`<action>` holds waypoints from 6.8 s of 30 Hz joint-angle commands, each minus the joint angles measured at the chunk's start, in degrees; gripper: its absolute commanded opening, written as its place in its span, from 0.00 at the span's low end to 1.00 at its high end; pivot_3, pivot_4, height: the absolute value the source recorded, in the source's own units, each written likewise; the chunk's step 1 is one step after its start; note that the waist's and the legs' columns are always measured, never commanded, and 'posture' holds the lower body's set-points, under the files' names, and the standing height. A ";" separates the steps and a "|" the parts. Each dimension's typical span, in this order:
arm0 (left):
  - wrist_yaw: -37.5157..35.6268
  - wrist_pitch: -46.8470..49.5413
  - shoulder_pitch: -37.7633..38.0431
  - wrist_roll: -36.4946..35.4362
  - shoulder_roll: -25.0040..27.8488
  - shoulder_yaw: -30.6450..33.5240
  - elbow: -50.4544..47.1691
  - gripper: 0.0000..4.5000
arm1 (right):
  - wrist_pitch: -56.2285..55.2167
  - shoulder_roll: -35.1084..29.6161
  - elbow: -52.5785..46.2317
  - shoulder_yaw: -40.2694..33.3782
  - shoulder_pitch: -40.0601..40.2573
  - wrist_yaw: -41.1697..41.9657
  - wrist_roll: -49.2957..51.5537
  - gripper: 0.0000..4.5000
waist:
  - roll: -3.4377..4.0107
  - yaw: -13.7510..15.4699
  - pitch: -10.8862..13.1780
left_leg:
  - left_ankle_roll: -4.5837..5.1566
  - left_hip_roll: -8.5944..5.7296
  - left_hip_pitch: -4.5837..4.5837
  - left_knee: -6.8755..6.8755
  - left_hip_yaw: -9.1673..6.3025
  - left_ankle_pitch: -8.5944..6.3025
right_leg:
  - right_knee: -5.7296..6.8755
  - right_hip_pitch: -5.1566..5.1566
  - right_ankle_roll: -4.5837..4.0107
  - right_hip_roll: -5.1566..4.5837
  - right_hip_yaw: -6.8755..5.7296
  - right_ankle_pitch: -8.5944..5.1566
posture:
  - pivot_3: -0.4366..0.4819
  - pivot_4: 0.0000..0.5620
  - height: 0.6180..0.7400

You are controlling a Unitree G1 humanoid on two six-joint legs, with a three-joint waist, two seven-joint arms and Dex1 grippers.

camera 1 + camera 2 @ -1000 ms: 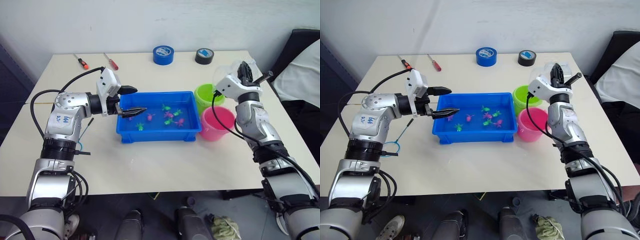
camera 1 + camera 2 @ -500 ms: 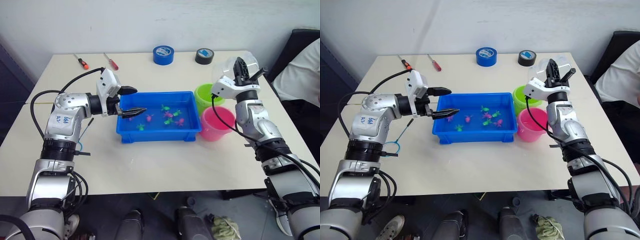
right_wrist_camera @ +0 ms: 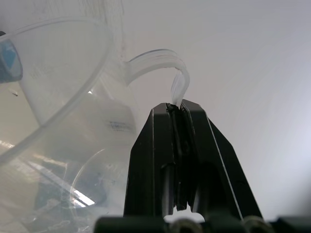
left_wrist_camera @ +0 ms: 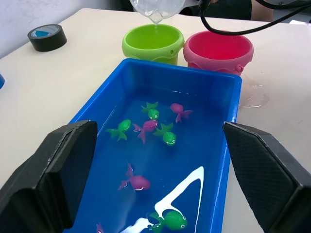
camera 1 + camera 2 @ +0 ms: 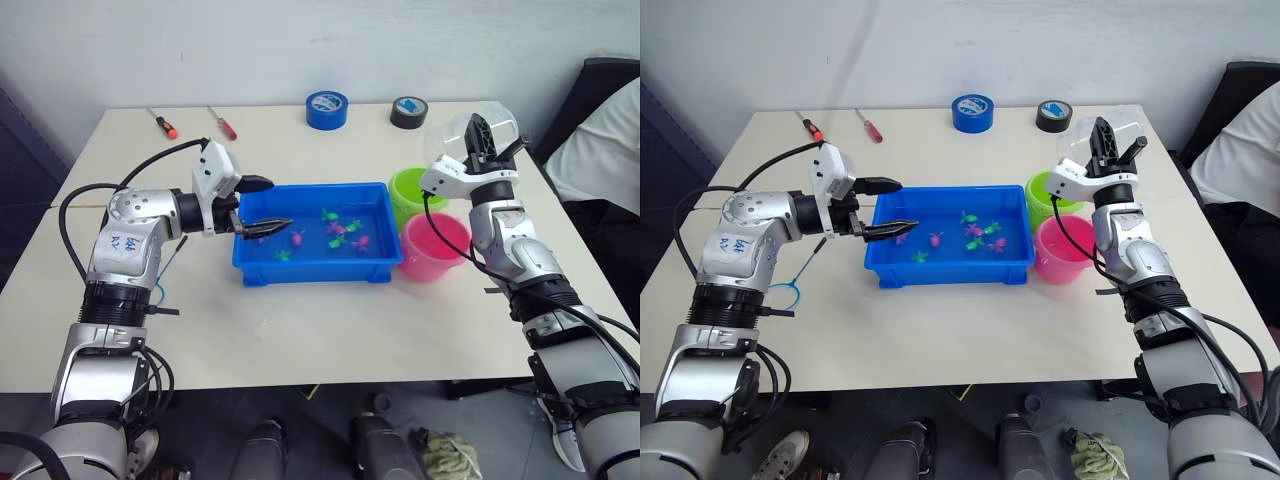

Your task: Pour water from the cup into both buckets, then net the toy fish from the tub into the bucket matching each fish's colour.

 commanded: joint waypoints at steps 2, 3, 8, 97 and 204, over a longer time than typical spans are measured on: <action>0.22 -0.12 -0.01 -1.11 0.69 1.58 -2.39 1.00 | 2.07 2.40 0.08 -7.43 -0.56 1.35 9.10 0.01 | 0.00 -0.02 0.00 | 0.00 0.00 0.00 0.00 0.00 0.00 | 0.00 0.00 0.00 0.00 0.00 0.00 | 0.48 0.27 0.95; 0.20 -0.10 0.02 -1.13 0.69 1.59 -2.43 1.00 | 2.68 3.17 0.33 -9.29 -0.37 2.00 11.58 0.01 | 0.00 -0.02 0.00 | 0.00 0.01 0.00 0.00 0.00 0.00 | 0.00 0.01 0.00 0.01 0.00 0.00 | 0.48 0.27 0.95; -0.21 -0.19 -0.29 -1.18 0.30 1.22 -1.93 1.00 | 6.10 3.95 -3.17 -22.36 2.21 7.38 26.76 0.01 | 0.00 0.25 0.00 | 0.02 0.01 -0.02 0.01 -0.02 0.01 | 0.00 0.03 0.00 -0.02 -0.02 0.00 | 0.48 0.27 0.95; 22.24 -16.04 17.35 3.93 5.24 16.91 23.54 1.00 | 31.68 -6.88 -71.44 -16.56 40.96 76.48 80.52 0.99 | -0.44 3.25 0.16 | 0.54 0.05 0.33 -0.16 -0.34 -0.44 | -1.32 1.00 0.01 -1.01 -0.47 0.04 | 0.48 0.27 0.95; -25.31 -13.77 -7.32 5.19 -5.79 -15.73 2.54 0.00 | 46.86 -4.34 -68.19 -13.33 27.38 69.61 80.85 0.83 | -0.64 1.82 0.23 | 0.55 0.25 0.31 0.07 -0.29 -0.48 | -0.93 0.92 0.05 -0.12 -0.32 0.02 | 0.48 0.27 0.95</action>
